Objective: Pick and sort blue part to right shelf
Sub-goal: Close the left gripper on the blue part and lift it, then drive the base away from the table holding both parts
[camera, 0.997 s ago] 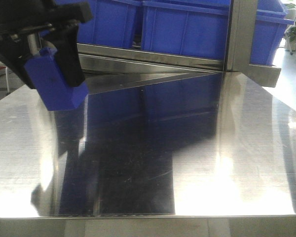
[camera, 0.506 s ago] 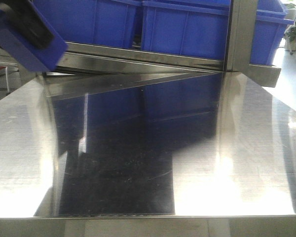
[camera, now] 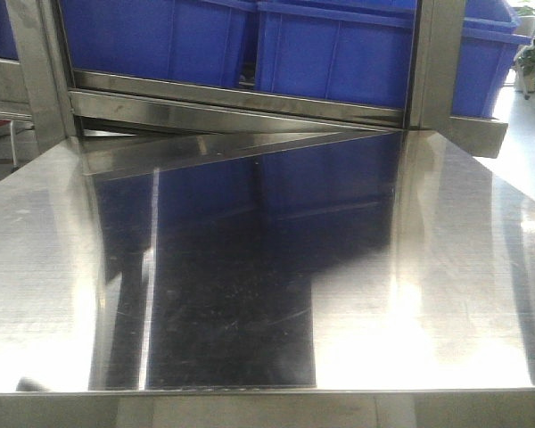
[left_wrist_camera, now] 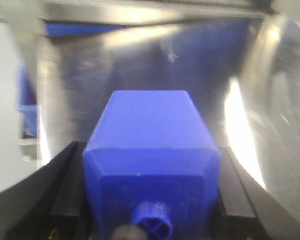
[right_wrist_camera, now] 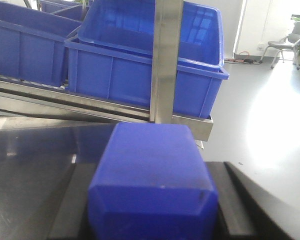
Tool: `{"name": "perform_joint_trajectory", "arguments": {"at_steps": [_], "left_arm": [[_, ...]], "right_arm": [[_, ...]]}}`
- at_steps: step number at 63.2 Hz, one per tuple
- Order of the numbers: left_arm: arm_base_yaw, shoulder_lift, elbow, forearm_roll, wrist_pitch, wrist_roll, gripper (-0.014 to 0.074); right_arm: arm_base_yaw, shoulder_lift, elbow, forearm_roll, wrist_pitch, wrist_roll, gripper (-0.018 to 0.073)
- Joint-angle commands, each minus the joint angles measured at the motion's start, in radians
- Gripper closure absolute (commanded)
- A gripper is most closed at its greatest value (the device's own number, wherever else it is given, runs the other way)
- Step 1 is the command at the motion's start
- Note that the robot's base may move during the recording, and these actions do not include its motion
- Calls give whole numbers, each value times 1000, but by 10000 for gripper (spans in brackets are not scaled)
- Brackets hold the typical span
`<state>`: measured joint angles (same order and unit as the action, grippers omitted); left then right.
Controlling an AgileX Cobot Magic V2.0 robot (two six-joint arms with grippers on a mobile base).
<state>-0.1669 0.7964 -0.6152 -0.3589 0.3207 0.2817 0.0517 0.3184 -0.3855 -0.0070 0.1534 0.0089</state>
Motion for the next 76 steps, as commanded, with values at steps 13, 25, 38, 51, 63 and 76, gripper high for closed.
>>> {"name": "perform_joint_trajectory", "arguments": {"at_steps": [13, 25, 38, 51, 63, 76], "left_arm": [[143, -286, 66, 59, -102, 0, 335], [176, -432, 78, 69, -90, 0, 335], [176, -485, 78, 69, -90, 0, 335], [176, -485, 80, 69, -90, 0, 335], [176, -485, 80, 69, -90, 0, 335], [176, -485, 80, 69, -90, 0, 335]], "right_arm": [[-7, 7, -32, -12, -93, -9, 162], [-7, 7, -32, -12, -93, -9, 162], [-7, 7, -32, -12, -93, -9, 162], [-7, 7, -32, -12, -93, -9, 162], [-7, 7, -32, -12, -93, -9, 162], [-7, 7, -32, -12, -93, -9, 162]]}}
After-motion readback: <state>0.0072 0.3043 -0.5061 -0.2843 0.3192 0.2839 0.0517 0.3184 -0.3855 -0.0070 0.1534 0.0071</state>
